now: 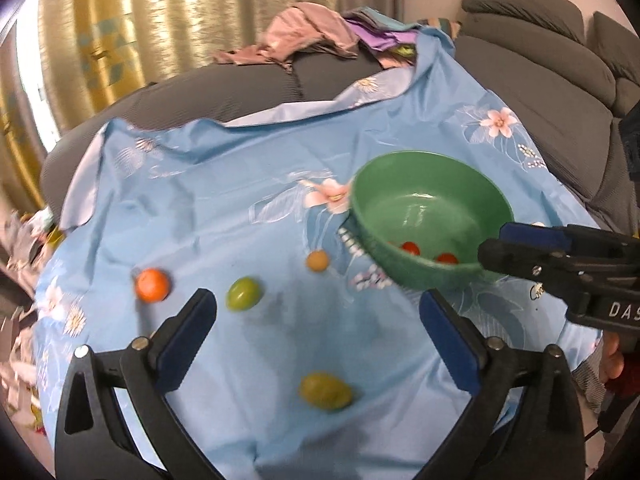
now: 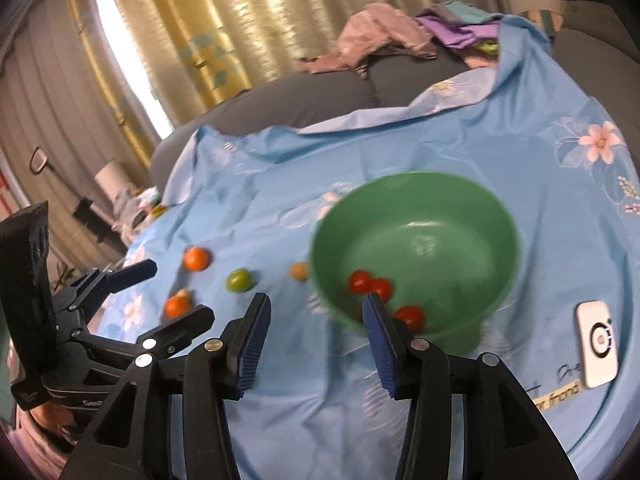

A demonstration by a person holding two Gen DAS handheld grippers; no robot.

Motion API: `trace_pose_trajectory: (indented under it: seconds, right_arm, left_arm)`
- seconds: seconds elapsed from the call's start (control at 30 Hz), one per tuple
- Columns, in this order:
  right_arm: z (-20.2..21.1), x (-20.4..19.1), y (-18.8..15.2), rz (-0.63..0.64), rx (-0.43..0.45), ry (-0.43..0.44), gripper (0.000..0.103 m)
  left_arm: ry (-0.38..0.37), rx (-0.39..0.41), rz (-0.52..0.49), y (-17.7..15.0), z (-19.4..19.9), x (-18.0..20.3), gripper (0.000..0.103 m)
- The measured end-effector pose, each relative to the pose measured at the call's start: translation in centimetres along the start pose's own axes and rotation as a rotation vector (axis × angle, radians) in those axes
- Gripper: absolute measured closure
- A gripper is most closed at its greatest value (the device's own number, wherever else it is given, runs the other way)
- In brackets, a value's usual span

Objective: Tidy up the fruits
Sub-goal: 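Withdraw both open tools from the green bowl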

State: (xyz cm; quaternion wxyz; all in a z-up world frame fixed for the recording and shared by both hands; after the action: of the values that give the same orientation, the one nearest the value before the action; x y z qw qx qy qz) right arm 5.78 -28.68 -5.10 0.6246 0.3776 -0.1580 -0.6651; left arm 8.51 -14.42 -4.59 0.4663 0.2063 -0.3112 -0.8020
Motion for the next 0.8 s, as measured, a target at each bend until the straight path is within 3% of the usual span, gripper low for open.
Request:
trace_pose_trajectory:
  seconds: [0.37,0.8]
  right_arm:
    - [-0.6,-6.7,-2.0,0.128,-0.056,0.076,0.048]
    - [-0.6,-9.4,-2.2,0.173,-0.07,0.069,0.048]
  left_arm:
    - [0.074,0.021,0.084,-3.7,3.9,-3.8,0.001]
    - [0.106,0.036,0.139,-5.6,5.3,-6.5,0.001]
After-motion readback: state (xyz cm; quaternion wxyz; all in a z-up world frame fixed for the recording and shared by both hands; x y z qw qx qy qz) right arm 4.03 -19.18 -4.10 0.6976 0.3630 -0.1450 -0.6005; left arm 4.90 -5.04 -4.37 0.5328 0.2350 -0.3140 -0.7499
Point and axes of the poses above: each gripper's, at about its wrist camera, not at the fingertips, and z roughly against the way its jaws point, x to its right, y to its top, the point moved 6 cm from there along -z, roughly the way its jaws point, and after that the axes turned 3 degrees about -x, right-handed, at the moved point
